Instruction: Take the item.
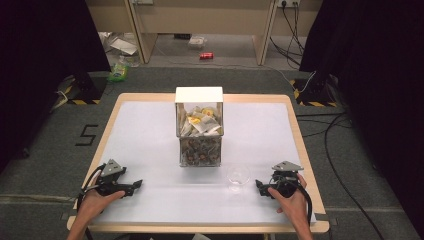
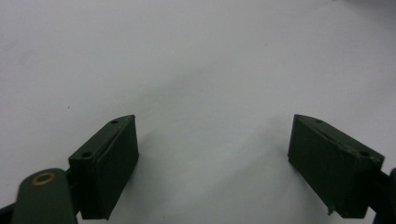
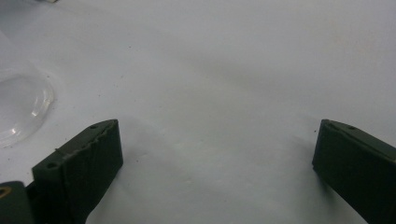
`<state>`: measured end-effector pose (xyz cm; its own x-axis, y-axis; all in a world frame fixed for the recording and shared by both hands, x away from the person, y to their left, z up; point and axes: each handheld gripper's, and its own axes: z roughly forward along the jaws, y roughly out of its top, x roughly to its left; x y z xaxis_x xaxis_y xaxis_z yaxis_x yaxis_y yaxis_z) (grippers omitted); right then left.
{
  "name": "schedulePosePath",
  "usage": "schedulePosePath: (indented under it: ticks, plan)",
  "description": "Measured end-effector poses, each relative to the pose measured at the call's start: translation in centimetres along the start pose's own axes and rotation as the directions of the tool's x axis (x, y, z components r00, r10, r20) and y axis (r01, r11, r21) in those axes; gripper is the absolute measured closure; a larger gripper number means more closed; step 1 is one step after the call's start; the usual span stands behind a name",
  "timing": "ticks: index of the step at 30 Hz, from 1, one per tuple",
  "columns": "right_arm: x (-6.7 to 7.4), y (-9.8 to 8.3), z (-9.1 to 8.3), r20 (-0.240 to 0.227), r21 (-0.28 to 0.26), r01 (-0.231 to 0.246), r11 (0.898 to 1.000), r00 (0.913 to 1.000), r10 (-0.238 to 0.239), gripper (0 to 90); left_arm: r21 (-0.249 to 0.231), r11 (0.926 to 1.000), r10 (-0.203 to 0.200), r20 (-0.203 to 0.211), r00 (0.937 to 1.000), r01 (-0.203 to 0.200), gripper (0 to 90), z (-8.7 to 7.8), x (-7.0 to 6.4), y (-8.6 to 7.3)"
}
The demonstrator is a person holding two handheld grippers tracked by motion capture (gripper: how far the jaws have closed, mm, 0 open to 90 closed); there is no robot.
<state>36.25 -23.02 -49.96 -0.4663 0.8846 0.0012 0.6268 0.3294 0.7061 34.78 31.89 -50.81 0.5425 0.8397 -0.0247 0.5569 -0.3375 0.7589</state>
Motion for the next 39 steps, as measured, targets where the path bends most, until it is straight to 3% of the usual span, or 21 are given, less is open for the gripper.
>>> schedulePosePath:
  ticks: [9,13,15,19,27,39]
  plan:
    - [-0.1,-0.1,-0.1,0.004,-0.016,-0.014,1.0,0.9999,0.014,5.8,0.0,1.0,0.0,0.0,1.0,0.0,15.1,0.0,0.0,0.0]
    - [-0.4,-0.1,-0.4,0.011,-0.049,-0.026,0.998,0.9996,0.026,18.8,-0.001,1.0,0.0,0.0,1.0,0.0,15.2,0.0,0.0,0.0]
    - [-0.6,-0.1,-0.4,0.007,-0.063,-0.027,0.998,0.9996,0.028,14.3,0.0,1.0,0.0,0.0,1.0,0.0,15.2,0.0,0.0,0.0]
    - [-0.6,-0.1,-0.7,0.011,-0.077,-0.032,0.997,0.9994,0.032,15.7,0.0,1.0,0.0,0.0,1.0,0.0,15.2,0.0,0.0,0.0]
    - [-0.8,0.5,-2.1,0.055,-0.159,-0.028,0.987,0.9978,0.037,17.4,0.0,1.0,0.001,0.0,1.0,-0.001,15.1,0.0,0.0,0.0]
    - [-0.3,1.9,-4.1,0.056,-0.217,-0.028,0.976,0.9976,0.041,20.1,-0.001,1.0,0.001,0.0,1.0,-0.001,15.2,0.0,0.0,0.0]
